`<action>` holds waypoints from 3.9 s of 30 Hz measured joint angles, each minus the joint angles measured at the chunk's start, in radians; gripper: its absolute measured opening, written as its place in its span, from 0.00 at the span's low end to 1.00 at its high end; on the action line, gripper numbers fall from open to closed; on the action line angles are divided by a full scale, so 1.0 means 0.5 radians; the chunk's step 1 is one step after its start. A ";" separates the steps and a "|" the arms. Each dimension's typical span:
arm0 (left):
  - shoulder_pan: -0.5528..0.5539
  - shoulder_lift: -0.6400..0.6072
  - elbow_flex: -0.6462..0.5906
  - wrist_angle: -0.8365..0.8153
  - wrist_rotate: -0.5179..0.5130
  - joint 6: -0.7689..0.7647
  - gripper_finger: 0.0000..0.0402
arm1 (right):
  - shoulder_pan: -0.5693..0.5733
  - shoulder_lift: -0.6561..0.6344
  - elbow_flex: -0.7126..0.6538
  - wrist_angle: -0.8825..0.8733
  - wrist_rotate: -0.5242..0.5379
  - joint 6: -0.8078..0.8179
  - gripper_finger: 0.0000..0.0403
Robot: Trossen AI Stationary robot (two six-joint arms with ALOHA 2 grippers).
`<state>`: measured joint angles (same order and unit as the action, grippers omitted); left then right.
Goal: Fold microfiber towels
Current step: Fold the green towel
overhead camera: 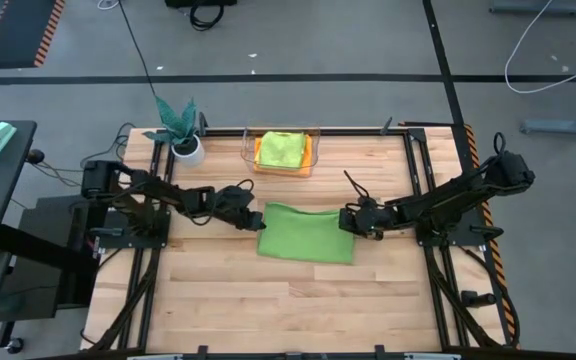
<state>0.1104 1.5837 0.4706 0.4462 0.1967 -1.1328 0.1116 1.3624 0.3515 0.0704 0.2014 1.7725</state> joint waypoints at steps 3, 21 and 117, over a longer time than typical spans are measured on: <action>0.000 0.005 0.004 0.005 -0.001 -0.009 0.08 | 0.001 -0.001 0.000 0.000 -0.008 -0.017 0.24; 0.057 0.001 0.322 -0.516 -0.159 0.240 0.07 | 0.002 0.002 0.046 0.021 0.025 -0.113 0.04; 0.404 0.068 0.577 -1.472 -0.072 0.505 0.08 | -0.351 1.028 1.611 -0.064 -0.569 -1.518 0.00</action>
<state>0.3124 1.6176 0.7589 -0.2897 0.1604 -0.8803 -0.0639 1.8765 1.1568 0.0386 -0.0830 1.0137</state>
